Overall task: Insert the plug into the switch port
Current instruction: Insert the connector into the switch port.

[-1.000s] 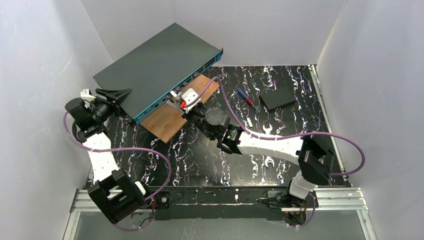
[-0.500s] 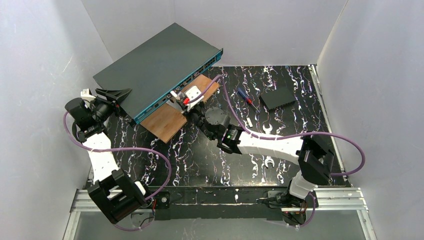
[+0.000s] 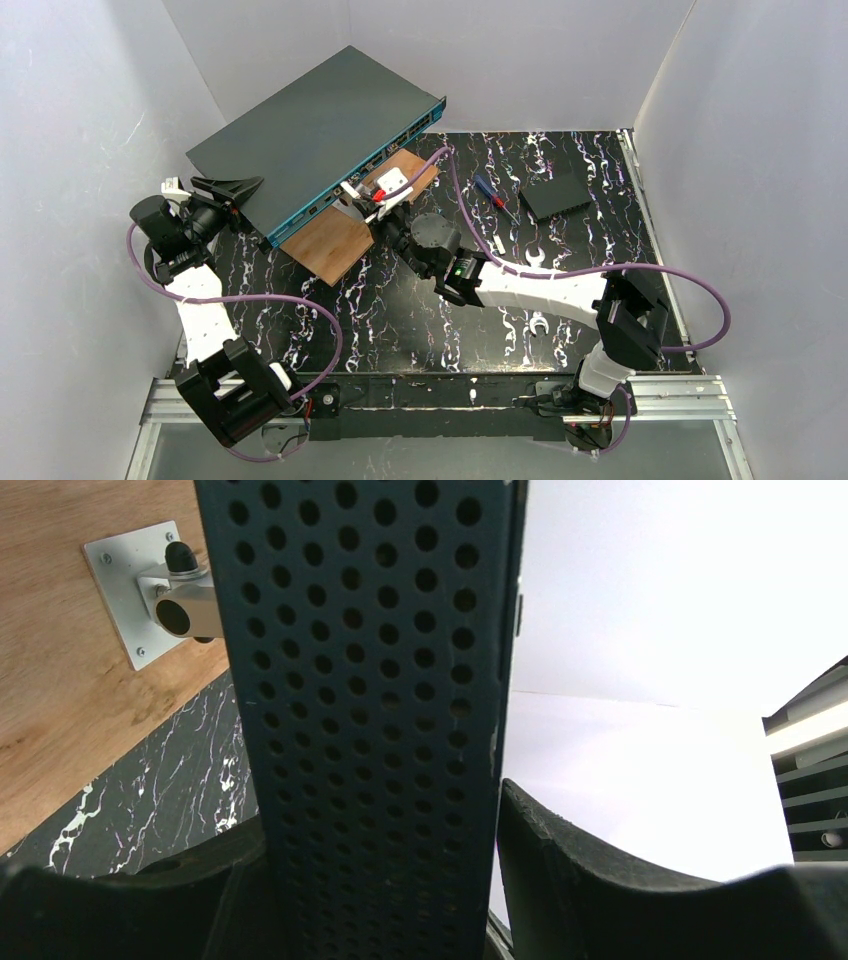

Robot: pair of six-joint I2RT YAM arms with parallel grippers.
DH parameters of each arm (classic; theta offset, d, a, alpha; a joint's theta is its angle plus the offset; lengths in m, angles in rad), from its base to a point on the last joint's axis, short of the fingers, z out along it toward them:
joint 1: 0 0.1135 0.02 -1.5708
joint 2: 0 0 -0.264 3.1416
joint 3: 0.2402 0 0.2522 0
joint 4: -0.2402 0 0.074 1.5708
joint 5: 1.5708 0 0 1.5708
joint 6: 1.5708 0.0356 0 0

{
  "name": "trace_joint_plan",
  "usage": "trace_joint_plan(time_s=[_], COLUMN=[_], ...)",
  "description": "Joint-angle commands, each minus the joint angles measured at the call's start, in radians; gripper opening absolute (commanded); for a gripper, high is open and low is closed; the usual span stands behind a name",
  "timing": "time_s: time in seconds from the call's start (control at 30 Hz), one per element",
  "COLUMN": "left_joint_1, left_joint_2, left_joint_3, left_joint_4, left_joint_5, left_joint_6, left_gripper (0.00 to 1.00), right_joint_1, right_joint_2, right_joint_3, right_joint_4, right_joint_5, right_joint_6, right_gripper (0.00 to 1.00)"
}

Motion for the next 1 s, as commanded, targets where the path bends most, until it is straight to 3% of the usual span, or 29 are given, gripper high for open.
trace_joint_plan(time_s=[0.0,0.97], left_joint_1=[-0.031,-0.027], left_joint_2=[0.03,0.035], left_joint_3=[-0.042,-0.048], left_joint_4=[-0.073,-0.036], left_joint_5=[0.02,0.023], left_joint_6=[0.089,0.079], left_gripper=[0.0,0.0], right_joint_1=[-0.05,-0.087], right_joint_2=[-0.011,-0.028], right_joint_3=[0.01,-0.028], right_joint_4=[0.027,0.062], right_joint_5=[0.09,0.114], right_joint_6=[0.018,0.07], right_gripper=[0.01,0.01])
